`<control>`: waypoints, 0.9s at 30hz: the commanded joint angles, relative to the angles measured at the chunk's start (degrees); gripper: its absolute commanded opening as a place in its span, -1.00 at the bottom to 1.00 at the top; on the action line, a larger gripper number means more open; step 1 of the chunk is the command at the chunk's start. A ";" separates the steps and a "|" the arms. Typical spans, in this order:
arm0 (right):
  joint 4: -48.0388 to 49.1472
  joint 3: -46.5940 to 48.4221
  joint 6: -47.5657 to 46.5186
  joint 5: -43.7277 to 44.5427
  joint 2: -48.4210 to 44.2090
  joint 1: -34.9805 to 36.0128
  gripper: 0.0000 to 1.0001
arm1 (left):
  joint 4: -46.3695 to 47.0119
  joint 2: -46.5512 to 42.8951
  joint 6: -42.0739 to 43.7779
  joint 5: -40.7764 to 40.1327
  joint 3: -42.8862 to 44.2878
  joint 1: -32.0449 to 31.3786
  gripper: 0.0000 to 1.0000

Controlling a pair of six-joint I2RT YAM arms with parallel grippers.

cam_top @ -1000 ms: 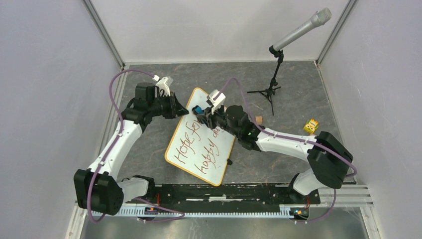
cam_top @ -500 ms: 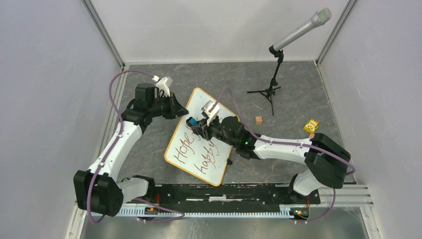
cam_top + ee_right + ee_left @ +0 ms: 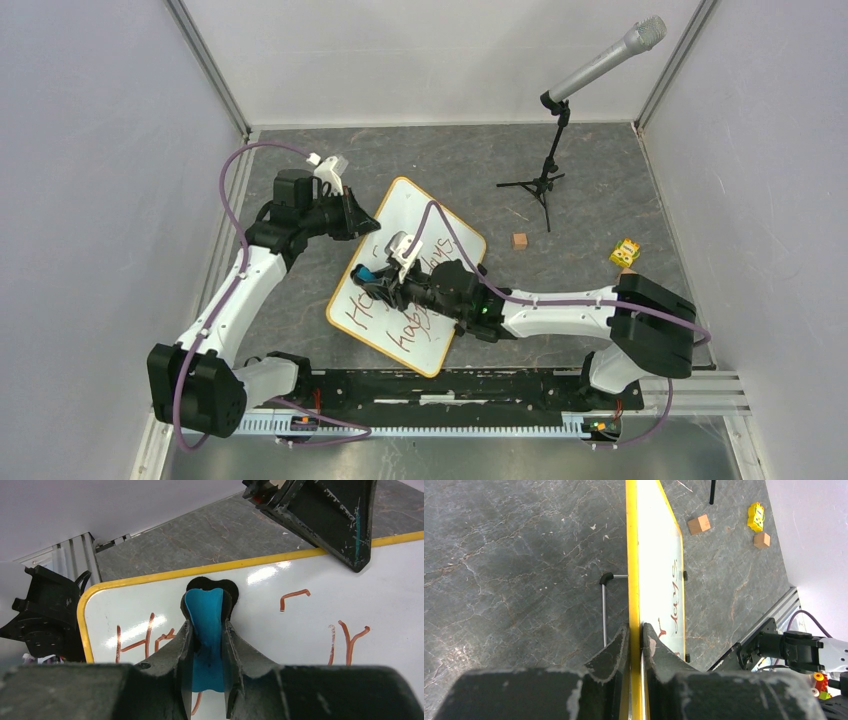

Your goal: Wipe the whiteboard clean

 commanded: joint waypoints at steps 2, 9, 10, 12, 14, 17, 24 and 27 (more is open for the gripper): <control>-0.12 -1.30 1.98 4.99 1.93 -5.61 -1.00 | 1.07 -1.11 1.67 0.95 -0.55 -0.48 -0.95; -0.28 -3.04 0.00 5.06 3.75 -14.10 -1.00 | -0.82 -0.16 2.82 -0.32 0.23 -0.95 -0.95; -0.82 -2.62 -0.59 5.06 4.65 -14.84 -1.00 | -1.12 -0.08 2.96 -0.57 0.33 -1.08 -0.95; -1.73 -1.50 -1.56 4.99 5.93 -15.53 -1.00 | -1.82 0.02 2.93 -1.87 0.75 -1.34 -0.95; -3.03 -0.24 -3.47 4.06 6.89 -15.40 -1.00 | -2.85 0.02 2.77 -3.26 1.20 -1.88 -0.96; -4.95 1.28 -3.97 2.63 7.19 -13.85 -1.00 | -3.87 -0.14 2.51 -5.78 1.74 -3.12 -0.95; -10.35 4.39 -6.19 -1.90 6.28 -3.50 -1.00 | -4.16 -1.71 0.81 -6.82 1.73 -4.51 -0.95; -11.30 5.12 -4.48 -5.41 6.36 -1.70 -1.00 | -4.17 -2.97 -0.40 -6.77 1.44 -4.91 -0.95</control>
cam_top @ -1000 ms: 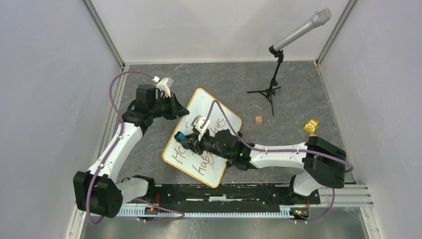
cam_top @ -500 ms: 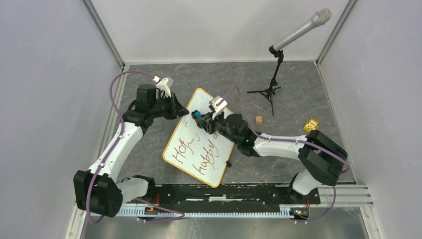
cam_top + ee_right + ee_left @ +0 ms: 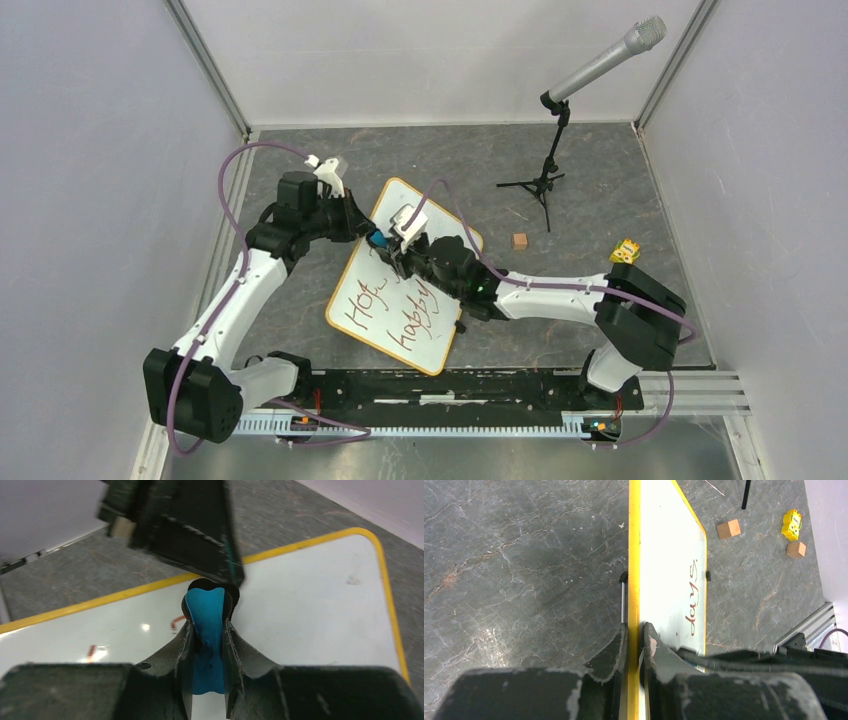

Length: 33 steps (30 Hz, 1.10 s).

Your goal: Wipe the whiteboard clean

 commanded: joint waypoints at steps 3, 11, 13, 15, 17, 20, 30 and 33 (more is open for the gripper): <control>-9.14 -0.04 2.76 -12.64 1.24 5.06 -1.00 | -1.59 -3.45 -1.70 2.07 0.74 -2.79 -0.95; -11.18 -3.75 5.90 -9.52 -0.44 -2.25 -1.00 | -1.72 -4.32 -2.84 1.38 0.64 -4.13 -0.95; -11.70 -4.42 6.06 -10.02 -0.40 -5.13 -1.00 | -1.70 -4.14 -3.00 0.97 0.90 -4.33 -0.95; -12.76 -4.67 5.53 -9.57 -0.28 -7.59 -1.00 | -1.72 -3.63 -3.09 0.68 1.45 -4.28 -0.95; -13.04 -4.96 4.74 -9.27 -0.09 -9.45 -1.00 | -1.72 -3.15 -3.09 0.51 1.77 -4.35 -0.95; -14.35 -4.29 3.31 -8.38 0.67 -10.48 -1.00 | -1.72 -2.54 -3.10 -0.02 1.92 -4.35 -0.95; -12.52 -4.57 4.07 -11.06 -1.74 -1.12 -1.00 | -2.72 -2.50 -4.04 -2.87 2.45 -4.31 -0.95; -10.90 -4.75 3.49 -11.33 -1.61 3.09 -1.00 | -3.39 -2.40 -4.66 -3.87 2.80 -4.31 -0.96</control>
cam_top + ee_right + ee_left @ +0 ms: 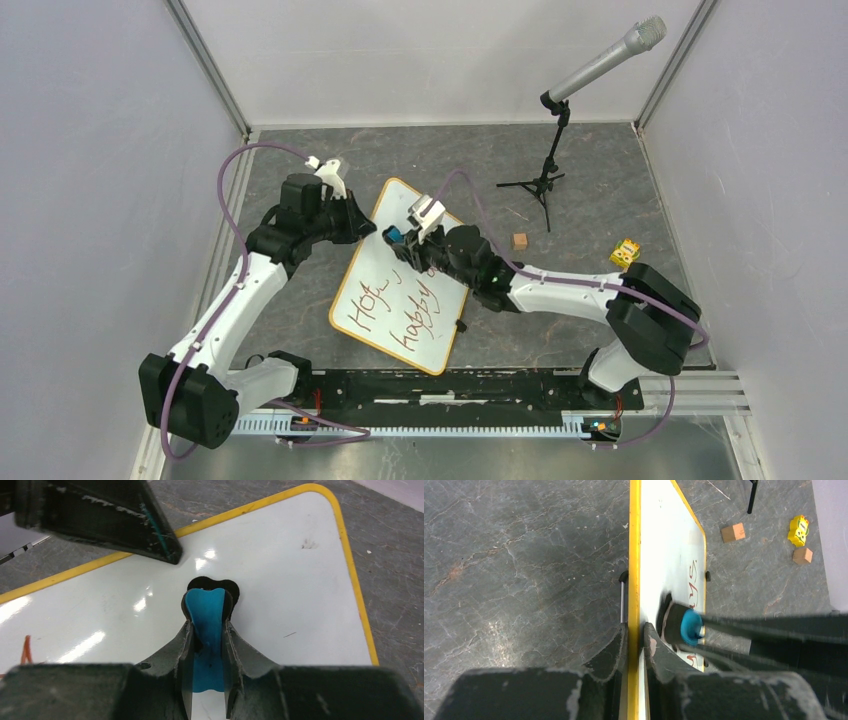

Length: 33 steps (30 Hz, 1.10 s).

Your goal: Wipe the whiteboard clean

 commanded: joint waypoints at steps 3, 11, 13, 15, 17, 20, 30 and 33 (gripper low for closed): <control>-3.93 -4.30 0.33 -5.10 1.38 8.26 -1.00 | -1.91 -0.69 -3.23 1.17 2.41 -1.63 -0.96; 4.04 -12.99 2.96 -4.97 -1.72 -0.72 -1.00 | -2.76 0.51 -2.37 1.49 3.24 -1.57 -0.95; 4.74 -13.92 3.35 -5.11 -1.41 -4.29 -1.00 | -2.77 0.91 -2.34 1.63 3.63 -1.64 -0.95; 3.97 -14.03 2.33 -5.09 -1.03 -5.26 -1.00 | -2.77 1.34 -2.98 1.28 3.97 -1.64 -0.96; 3.21 -13.82 1.68 -5.10 -0.53 -5.26 -1.00 | -2.81 1.69 -3.64 1.11 4.08 -1.61 -0.95; 4.50 -14.35 3.07 -8.45 -0.32 -4.04 -1.00 | -2.94 1.85 -4.52 0.50 3.95 -1.57 -0.96; 5.82 -12.97 3.54 -5.63 -2.28 11.69 -1.00 | -2.77 1.34 -8.86 -1.65 3.07 -1.66 -0.96; 7.73 -15.72 3.70 -1.11 -4.74 11.24 -1.00 | -2.35 1.22 -9.47 -1.46 2.47 -1.69 -0.95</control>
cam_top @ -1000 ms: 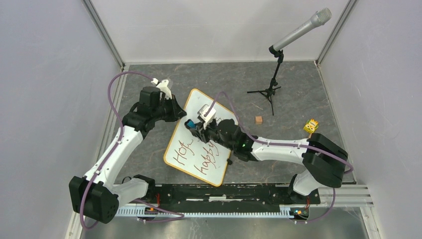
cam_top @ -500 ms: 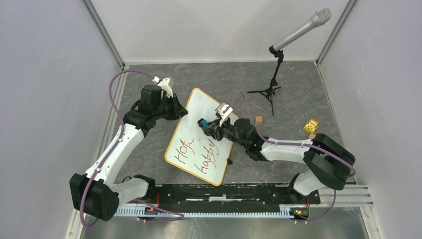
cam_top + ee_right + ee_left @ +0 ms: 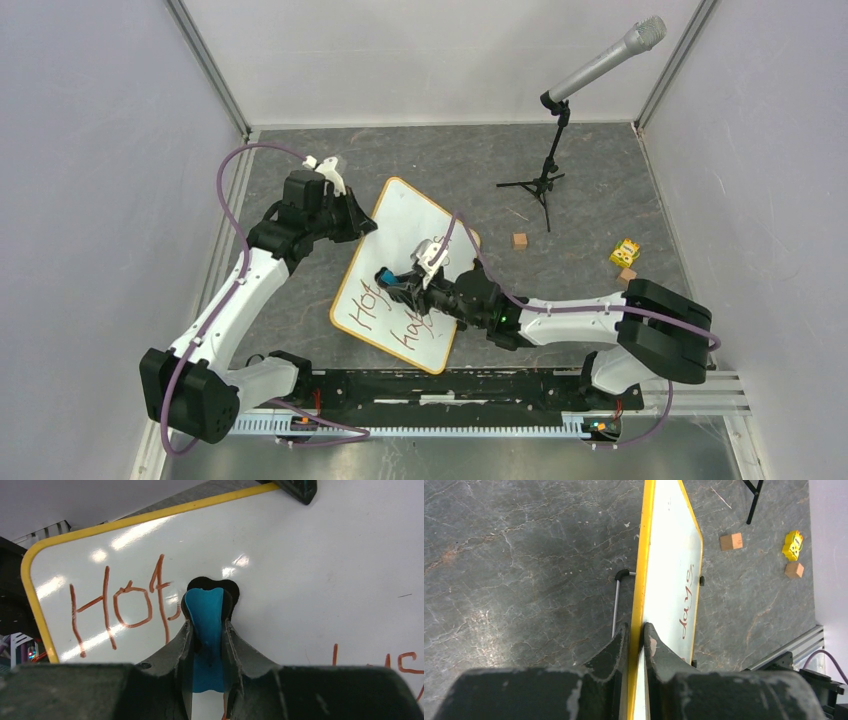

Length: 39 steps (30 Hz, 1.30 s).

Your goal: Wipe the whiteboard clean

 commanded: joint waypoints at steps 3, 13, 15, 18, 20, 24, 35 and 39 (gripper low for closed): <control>-3.84 -5.80 2.09 -0.72 -1.27 -1.69 -1.00 | -0.25 -0.69 -4.57 0.81 0.01 -1.14 -0.96; -7.74 -5.52 -0.49 -2.08 -1.30 -9.55 -1.00 | -0.69 -0.86 -3.80 2.48 0.75 -1.12 -0.96; -8.22 -3.92 -0.10 -2.45 -0.87 -7.68 -1.00 | -0.54 -0.81 -3.96 2.39 0.49 -1.11 -0.96; -9.34 0.14 -0.33 -1.65 0.58 -2.95 -1.00 | -0.19 -0.80 -4.51 2.22 0.10 -1.13 -0.96; -10.78 4.06 -0.77 -1.66 2.24 0.36 -1.00 | -0.16 -0.72 -4.91 2.23 0.09 -1.13 -0.96; -12.31 8.94 -1.73 -1.49 4.83 4.84 -1.00 | 0.10 -1.22 -5.41 1.79 -0.34 -1.18 -0.95; -10.71 3.31 -1.44 0.42 3.10 2.32 -1.00 | 0.23 -2.24 -5.55 1.38 -0.81 -1.21 -0.96; -11.76 -2.12 -0.41 2.50 -0.11 -1.62 -1.00 | 0.37 -2.22 -5.42 1.74 -0.70 -1.23 -0.96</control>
